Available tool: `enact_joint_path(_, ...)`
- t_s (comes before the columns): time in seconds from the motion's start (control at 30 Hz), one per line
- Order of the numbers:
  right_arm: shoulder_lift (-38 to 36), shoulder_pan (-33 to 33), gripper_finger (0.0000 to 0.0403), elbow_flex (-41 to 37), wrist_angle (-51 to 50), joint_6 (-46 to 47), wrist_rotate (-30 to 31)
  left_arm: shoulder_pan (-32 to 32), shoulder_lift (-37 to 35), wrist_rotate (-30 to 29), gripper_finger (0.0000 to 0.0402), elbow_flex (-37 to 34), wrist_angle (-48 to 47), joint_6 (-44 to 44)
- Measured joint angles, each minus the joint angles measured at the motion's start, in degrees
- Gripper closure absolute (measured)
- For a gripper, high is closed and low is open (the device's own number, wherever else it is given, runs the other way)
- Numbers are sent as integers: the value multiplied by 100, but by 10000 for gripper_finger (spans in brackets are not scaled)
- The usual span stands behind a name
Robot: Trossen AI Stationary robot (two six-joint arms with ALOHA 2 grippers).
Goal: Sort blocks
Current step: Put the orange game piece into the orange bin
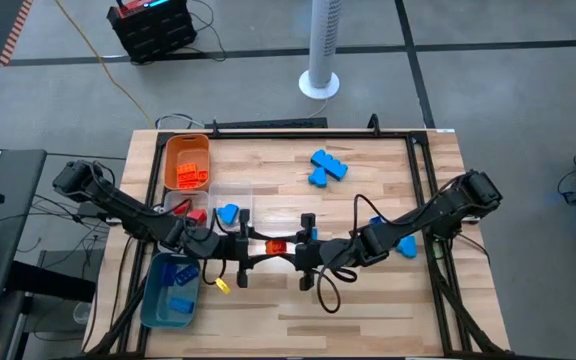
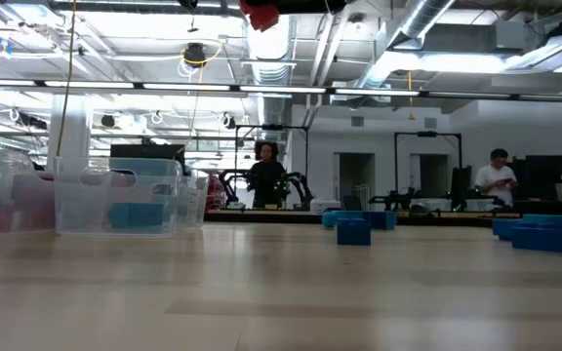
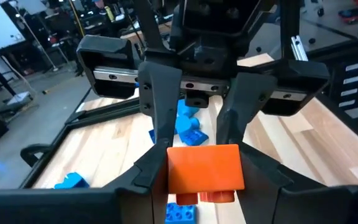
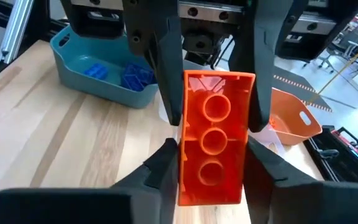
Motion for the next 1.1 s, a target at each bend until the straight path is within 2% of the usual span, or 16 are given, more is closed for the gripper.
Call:
enact_joint_path(0.17,-43,13,199,2,-309,178,-17,-120,-103,-76,270,0,-429,-427)
enact_joint_path(0.33,-114,68,157,4,-880,503,25,-352,-426,-545,270,156,-1987,-1246)
enact_joint_path(0.43,-114,69,151,4,-1285,746,129,-432,-704,-1085,270,252,-3061,-1939)
enact_joint_path(0.6,-89,68,150,4,-1503,1071,157,-302,-1258,-2590,270,313,-5024,-3213)
enact_joint_path(0.67,-76,84,150,4,-1533,1131,157,-26,-1428,-2938,270,311,-5824,-3788)
enact_joint_path(0.83,-79,169,150,4,-1519,1191,156,1168,-1640,-2937,270,310,-7314,-4710)
enact_joint_path(0.93,-79,214,150,4,-1505,1213,157,2055,-1659,-2623,270,310,-7464,-4471)
enact_joint_path(1.1,-79,321,150,4,-1547,1337,156,3561,-1559,-1865,270,308,-7124,-3309)
